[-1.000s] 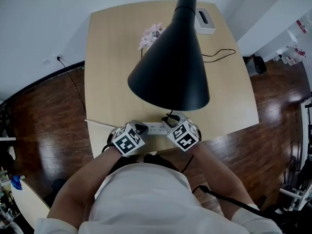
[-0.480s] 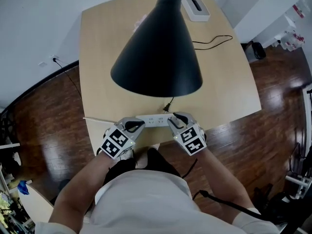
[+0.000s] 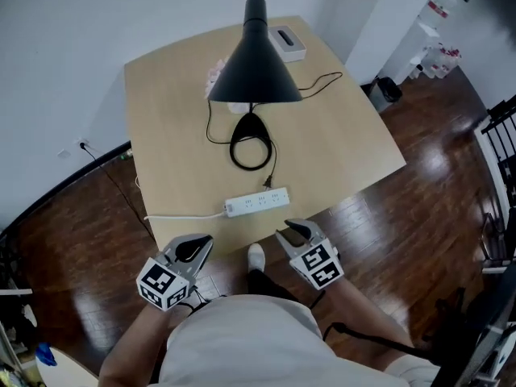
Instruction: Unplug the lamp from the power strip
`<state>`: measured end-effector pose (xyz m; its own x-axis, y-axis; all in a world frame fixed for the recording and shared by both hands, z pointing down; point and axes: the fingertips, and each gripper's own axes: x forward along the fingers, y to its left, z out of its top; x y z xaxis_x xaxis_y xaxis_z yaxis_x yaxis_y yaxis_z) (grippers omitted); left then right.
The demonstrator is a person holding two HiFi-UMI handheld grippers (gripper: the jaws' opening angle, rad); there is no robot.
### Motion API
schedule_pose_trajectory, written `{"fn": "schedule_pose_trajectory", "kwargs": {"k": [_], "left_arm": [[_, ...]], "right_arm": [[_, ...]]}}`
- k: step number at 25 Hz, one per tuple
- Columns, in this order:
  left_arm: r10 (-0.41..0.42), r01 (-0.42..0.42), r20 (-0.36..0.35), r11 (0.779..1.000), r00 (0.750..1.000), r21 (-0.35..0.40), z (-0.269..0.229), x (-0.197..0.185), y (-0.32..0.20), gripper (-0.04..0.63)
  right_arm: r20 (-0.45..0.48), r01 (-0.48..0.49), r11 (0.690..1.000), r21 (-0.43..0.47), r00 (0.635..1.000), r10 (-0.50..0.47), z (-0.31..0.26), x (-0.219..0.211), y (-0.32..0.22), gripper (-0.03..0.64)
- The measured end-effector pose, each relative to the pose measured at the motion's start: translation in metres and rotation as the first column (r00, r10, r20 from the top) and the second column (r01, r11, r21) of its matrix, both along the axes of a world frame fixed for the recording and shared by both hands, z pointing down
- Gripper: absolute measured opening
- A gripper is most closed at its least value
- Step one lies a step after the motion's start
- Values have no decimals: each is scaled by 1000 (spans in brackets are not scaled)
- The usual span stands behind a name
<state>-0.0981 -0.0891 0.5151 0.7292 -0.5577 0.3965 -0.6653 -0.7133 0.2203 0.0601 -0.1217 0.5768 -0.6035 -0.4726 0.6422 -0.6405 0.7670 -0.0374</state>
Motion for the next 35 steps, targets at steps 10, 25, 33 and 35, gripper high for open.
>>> {"fn": "schedule_pose_trajectory", "kwargs": {"k": [10, 25, 33, 35], "left_arm": [[-17, 30, -81, 987, 997, 158, -68, -85, 163, 3], [-25, 42, -65, 961, 998, 273, -112, -65, 287, 4], [-56, 71, -67, 965, 996, 251, -124, -15, 358, 4], [-62, 76, -66, 968, 996, 238, -124, -8, 376, 4]], "right_arm": [[17, -73, 996, 49, 997, 72, -53, -51, 166, 117], [95, -61, 994, 88, 994, 53, -113, -36, 316, 118], [150, -6, 995, 98, 989, -9, -121, -5, 395, 118], [164, 3, 995, 98, 986, -19, -121, -1, 411, 118]]}}
